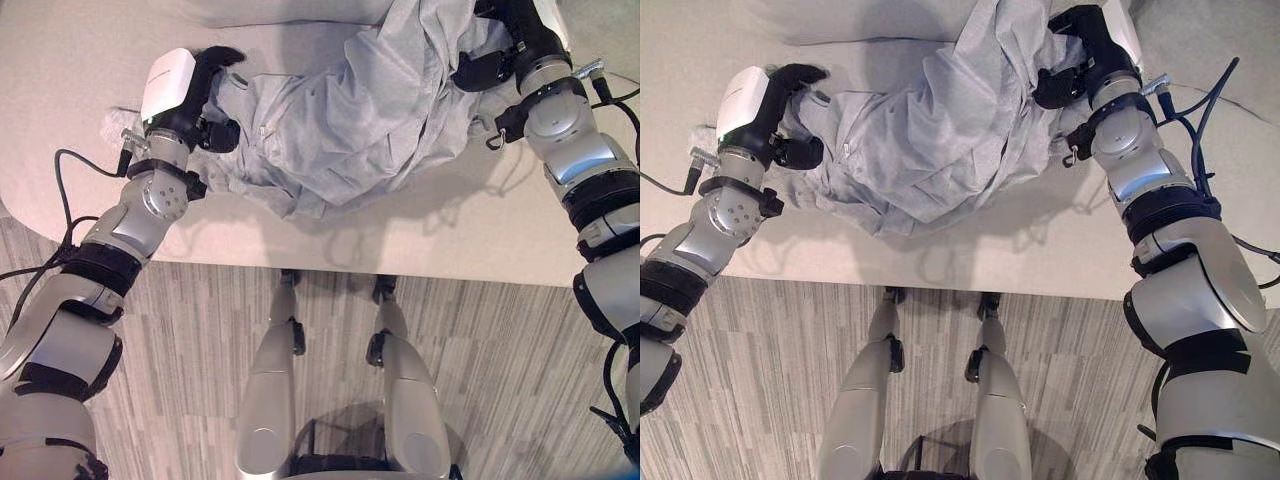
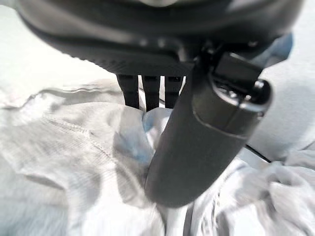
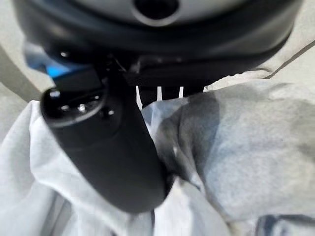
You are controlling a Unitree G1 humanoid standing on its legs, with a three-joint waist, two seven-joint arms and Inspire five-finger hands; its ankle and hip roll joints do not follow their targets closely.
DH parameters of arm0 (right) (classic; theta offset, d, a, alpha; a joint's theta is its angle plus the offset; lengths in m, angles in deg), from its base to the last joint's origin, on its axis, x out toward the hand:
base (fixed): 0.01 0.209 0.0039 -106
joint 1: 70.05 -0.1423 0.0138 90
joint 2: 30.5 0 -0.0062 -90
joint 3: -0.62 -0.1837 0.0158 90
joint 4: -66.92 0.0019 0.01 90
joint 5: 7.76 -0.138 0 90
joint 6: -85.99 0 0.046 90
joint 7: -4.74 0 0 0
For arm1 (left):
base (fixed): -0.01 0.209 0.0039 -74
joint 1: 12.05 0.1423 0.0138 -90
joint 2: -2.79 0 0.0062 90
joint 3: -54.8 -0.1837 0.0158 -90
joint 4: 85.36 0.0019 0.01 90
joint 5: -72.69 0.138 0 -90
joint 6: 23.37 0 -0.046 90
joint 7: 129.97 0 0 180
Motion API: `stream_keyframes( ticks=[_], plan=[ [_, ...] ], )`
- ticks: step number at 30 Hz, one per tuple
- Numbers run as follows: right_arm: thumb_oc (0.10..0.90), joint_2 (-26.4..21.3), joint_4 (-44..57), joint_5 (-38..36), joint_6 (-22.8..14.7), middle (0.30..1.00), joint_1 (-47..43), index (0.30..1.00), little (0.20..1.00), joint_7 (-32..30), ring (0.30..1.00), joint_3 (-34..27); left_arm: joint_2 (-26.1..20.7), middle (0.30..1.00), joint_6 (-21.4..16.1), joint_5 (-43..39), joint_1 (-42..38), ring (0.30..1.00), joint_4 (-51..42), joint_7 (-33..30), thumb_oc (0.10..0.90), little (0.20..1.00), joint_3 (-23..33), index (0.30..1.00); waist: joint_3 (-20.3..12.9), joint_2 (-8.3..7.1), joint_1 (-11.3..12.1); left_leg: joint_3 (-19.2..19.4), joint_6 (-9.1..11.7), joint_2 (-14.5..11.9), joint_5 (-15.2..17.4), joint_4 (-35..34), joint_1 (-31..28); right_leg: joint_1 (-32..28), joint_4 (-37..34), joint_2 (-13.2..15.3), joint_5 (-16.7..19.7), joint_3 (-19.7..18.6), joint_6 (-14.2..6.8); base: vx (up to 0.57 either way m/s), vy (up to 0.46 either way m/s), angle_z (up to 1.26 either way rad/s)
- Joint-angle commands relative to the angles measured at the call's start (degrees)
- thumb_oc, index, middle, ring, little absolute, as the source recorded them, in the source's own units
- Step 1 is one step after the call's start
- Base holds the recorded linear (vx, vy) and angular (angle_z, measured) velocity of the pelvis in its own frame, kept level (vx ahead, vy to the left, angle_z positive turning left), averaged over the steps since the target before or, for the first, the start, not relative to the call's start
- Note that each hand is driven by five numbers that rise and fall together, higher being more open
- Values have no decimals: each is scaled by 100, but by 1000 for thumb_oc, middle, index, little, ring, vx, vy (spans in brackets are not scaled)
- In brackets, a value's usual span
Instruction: Hang the clothes on the sofa on the clothes rack.
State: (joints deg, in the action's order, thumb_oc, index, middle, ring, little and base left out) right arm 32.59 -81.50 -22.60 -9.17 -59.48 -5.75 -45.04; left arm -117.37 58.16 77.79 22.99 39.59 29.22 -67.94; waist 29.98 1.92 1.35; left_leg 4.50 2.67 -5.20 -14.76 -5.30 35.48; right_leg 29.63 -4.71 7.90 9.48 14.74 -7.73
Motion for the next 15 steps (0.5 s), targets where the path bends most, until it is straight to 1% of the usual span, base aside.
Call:
stream_keyframes(
  ticks=[1, 4, 7, 8, 9, 10, 11, 12, 13, 15],
  plan=[
    [400, -267, 266, -45, -177, 300, -213, 300, 300, -188, 300, -85, -491, 300, -165, 92, 107, 300, -262, -123, 400, 300, 427, 300, -19, -234, 67, 72, 681, -218, 388, 30, -286, 216, -29, 152, 124, -390, -328, 0, 0, 0],
    [400, -364, 545, 8, -199, 300, -51, 300, 300, -248, 300, -208, -571, 300, -146, 173, 227, 300, -324, -128, 400, 300, 529, 300, -19, -242, 53, 65, 677, -221, 395, 30, -347, 140, -29, 151, 111, -386, -325, 0, 0, 0],
    [400, -623, 1220, 68, -281, 300, 383, 300, 300, -391, 300, -594, -708, 300, -138, 266, 437, 300, -527, -175, 400, 300, 802, 300, -25, -262, 24, 76, 678, -225, 402, 30, -545, -68, -29, 151, 83, -366, -319, 0, 0, 0],
    [400, -832, 1768, 202, -370, 300, 791, 300, 300, -512, 300, -943, -802, 300, -139, 392, 639, 300, -665, -216, 400, 300, 1035, 300, -77, -265, 2, 98, 688, -252, 474, 30, -742, -252, -29, 151, 16, -355, -316, 0, 0, 0],
    [400, -835, 1803, 216, -356, 300, 834, 300, 300, -517, 300, -978, -809, 300, -132, 397, 651, 300, -683, -214, 400, 300, 1034, 300, -84, -275, 2, 93, 682, -244, 449, 30, -727, -241, -29, 159, 34, -351, -314, 0, 0, 0],
    [400, -961, 2099, 288, -391, 300, 1109, 300, 300, -575, 300, -1226, -847, 300, -134, 436, 775, 300, -777, -234, 400, 300, 1207, 300, -133, -286, -5, 94, 683, -258, 486, 30, -856, -368, -29, 160, 5, -334, -308, 35, -29, 4],
    [400, -1166, 2666, 491, -442, 300, 1723, 300, 300, -664, 300, -1718, -907, 300, -147, 507, 1142, 300, -1020, -270, 400, 300, 1579, 300, -232, -298, -21, 110, 679, -280, 558, 30, -1121, -643, -29, 174, -68, -317, -297, 60, -45, 4],
    [400, -1233, 2886, 579, -469, 300, 2000, 300, 300, -723, 300, -1974, -924, 300, -148, 536, 1288, 300, -1105, -297, 400, 300, 1757, 300, -286, -301, -28, 121, 684, -287, 591, 30, -1246, -771, -29, 178, -98, -285, -295, 49, -29, 5],
    [400, -1232, 2895, 582, -466, 300, 2013, 300, 300, -723, 300, -1985, -926, 300, -146, 537, 1291, 300, -1110, -295, 400, 300, 1756, 300, -289, -303, -28, 118, 683, -285, 588, 30, -1244, -770, -29, 180, -97, -283, -295, 36, -30, 5],
    [400, -1354, 3467, 715, -538, 300, 2660, 300, 300, -799, 300, -2607, -1008, 300, -146, 594, 1622, 300, -1324, -367, 400, 300, 2185, 300, -461, -325, -59, 154, 697, -331, 695, 30, -1595, -1114, -29, 173, -199, -255, -288, 69, -37, 4]
  ],
)
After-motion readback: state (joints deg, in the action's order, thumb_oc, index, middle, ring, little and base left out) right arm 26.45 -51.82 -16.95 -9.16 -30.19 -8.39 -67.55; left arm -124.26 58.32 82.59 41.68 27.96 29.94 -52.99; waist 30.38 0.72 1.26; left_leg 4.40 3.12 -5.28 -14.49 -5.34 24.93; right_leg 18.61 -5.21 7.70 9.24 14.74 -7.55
